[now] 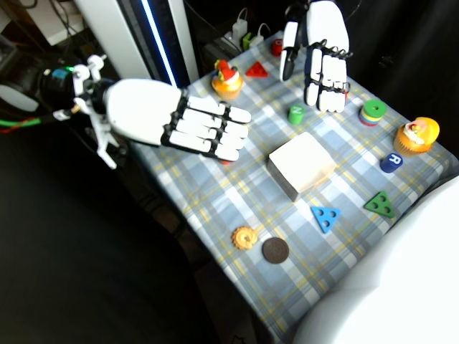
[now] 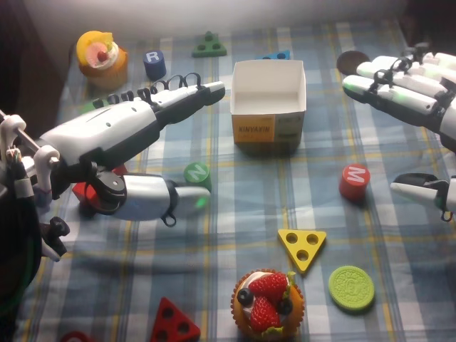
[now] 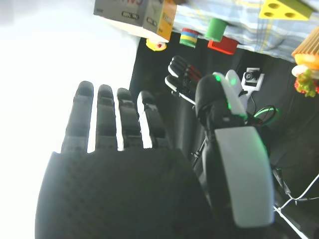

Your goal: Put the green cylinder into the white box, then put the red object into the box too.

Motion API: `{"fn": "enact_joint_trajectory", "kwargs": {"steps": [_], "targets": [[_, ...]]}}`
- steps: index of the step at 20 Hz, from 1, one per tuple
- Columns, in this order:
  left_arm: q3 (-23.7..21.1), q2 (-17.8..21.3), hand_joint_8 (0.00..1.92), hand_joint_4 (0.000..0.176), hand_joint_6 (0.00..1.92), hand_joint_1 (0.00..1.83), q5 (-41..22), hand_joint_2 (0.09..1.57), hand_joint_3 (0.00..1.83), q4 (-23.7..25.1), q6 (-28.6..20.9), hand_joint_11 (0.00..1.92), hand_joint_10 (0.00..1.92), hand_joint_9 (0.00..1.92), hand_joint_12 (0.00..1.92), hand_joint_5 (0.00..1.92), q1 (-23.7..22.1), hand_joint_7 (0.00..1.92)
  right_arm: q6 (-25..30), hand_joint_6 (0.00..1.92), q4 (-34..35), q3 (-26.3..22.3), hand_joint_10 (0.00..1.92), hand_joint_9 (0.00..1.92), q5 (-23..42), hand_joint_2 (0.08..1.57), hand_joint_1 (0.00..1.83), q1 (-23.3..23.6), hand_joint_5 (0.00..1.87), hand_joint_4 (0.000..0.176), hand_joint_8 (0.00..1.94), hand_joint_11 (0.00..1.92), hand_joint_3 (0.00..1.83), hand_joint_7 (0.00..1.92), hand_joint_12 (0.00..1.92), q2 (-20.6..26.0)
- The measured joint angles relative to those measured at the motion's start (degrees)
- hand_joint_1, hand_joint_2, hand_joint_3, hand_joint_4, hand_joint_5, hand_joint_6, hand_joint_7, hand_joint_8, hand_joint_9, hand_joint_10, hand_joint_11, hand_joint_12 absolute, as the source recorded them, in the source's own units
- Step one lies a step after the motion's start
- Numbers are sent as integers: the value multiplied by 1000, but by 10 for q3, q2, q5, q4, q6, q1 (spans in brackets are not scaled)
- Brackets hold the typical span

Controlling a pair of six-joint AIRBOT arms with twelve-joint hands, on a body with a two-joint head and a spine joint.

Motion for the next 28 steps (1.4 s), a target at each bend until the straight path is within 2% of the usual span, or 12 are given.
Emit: {"fn": "enact_joint_trajectory", "kwargs": {"steps": [2,7,10,12,15,18,21,22,25,26,27,28], "targets": [[0,-2,2,75,2,831,0,1097,2,-1,0,0,27,30,594,14,0,22,0,0,3,1,2,4,4,1214,697,-4,0,0,0,0,1,0,415,0],[2,-3,14,96,14,810,1,1123,3,-4,2,0,50,108,1043,103,3,115,3,2,5,1,9,24,4,1232,654,-4,10,0,0,0,0,0,391,0],[4,-18,16,80,15,844,3,1147,3,-71,94,0,114,150,1382,154,5,178,19,0,4,6,4,12,11,1249,596,-4,0,0,0,0,7,0,390,0],[4,-25,13,93,16,838,5,1150,1,-87,108,0,154,136,1309,178,11,206,26,0,7,10,6,15,17,1254,537,-4,0,0,0,0,7,0,397,0],[12,-39,13,112,16,899,5,1110,0,-111,135,0,310,159,1268,237,11,291,32,0,10,10,26,25,36,1240,534,-7,0,0,0,0,0,0,906,0],[13,-49,8,64,12,918,1,1172,0,-150,209,0,595,50,1223,244,10,330,37,0,29,10,1,2,54,1242,494,-15,0,0,0,0,0,0,949,-1],[16,-70,19,14,32,947,0,1210,1,-182,263,0,646,40,1260,313,10,382,46,0,38,10,0,0,81,1257,520,-21,0,0,0,0,1,0,586,-2],[18,-72,38,34,50,937,1,1203,0,-182,266,0,683,87,1320,359,10,436,48,0,38,10,0,0,83,1256,529,-21,0,0,0,0,0,0,512,-2],[34,-79,104,0,133,972,-1,1221,0,-209,274,0,869,201,1489,530,10,648,52,0,43,10,0,0,91,1263,537,-25,0,0,0,0,0,0,185,-4],[36,-80,1186,0,1228,1087,-3,1277,17,-215,280,0,1098,291,1688,543,10,728,57,0,46,11,0,0,95,1261,571,-30,0,0,0,0,0,0,114,-5],[36,-83,1438,0,1433,1115,-9,1298,3,-220,298,0,1213,368,1787,547,10,739,60,0,46,12,0,0,96,1265,587,-32,0,0,0,0,1,0,34,-5],[38,-89,1481,0,1326,1166,-18,1268,0,-231,323,0,1380,487,1894,623,7,796,63,0,49,13,0,0,98,1270,578,-33,0,0,0,0,3,0,20,-6]]}}
